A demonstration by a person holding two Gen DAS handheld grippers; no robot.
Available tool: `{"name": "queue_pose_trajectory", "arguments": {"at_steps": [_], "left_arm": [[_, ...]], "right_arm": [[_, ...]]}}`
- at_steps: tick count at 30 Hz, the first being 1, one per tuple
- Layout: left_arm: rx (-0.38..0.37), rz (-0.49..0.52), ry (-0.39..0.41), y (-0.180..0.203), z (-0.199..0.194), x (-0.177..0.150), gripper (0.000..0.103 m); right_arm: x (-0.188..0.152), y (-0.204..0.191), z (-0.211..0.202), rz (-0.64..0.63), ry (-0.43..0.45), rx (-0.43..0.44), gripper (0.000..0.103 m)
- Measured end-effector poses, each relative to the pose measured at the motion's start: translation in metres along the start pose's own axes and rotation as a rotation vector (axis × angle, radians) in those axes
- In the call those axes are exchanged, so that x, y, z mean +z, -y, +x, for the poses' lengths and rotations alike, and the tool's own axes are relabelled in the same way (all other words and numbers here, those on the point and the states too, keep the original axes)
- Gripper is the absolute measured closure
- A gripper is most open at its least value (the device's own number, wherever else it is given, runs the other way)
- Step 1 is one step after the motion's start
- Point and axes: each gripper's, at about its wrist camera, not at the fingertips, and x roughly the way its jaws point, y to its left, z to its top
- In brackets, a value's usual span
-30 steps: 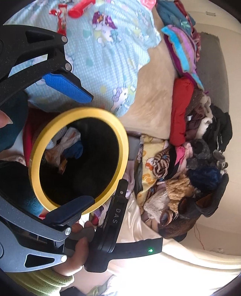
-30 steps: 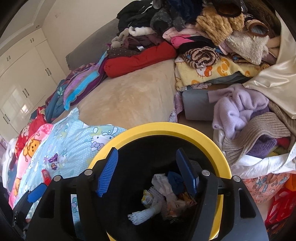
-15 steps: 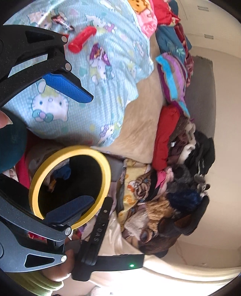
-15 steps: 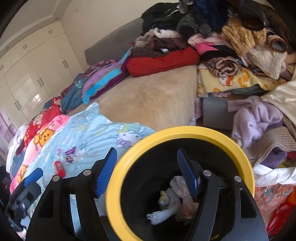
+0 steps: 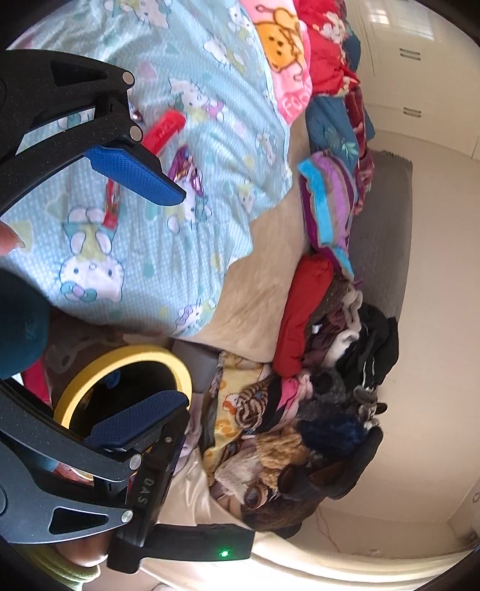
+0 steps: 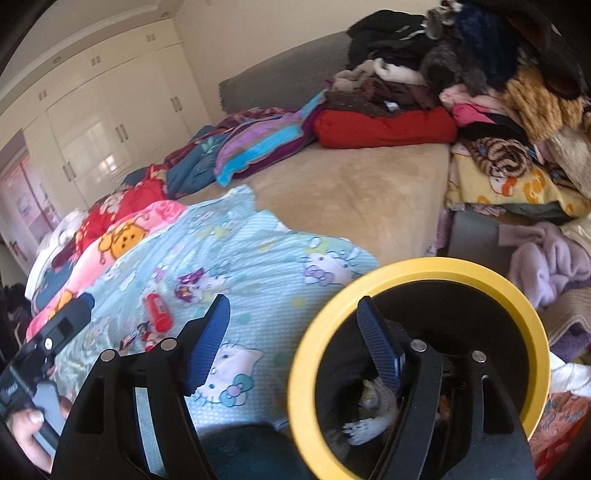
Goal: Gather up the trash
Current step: 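Move both tools back toward the red tube and wrappers on the blanket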
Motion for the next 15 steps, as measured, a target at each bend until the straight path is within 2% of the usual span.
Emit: {"name": "queue_pose_trajectory", "arguments": {"at_steps": [15], "left_arm": [[0.08,-0.078,0.015,-0.054,-0.019,-0.002,0.011]], "right_arm": [[-0.018,-0.06,0.023,-0.112,-0.057,0.1,0.032]]}}
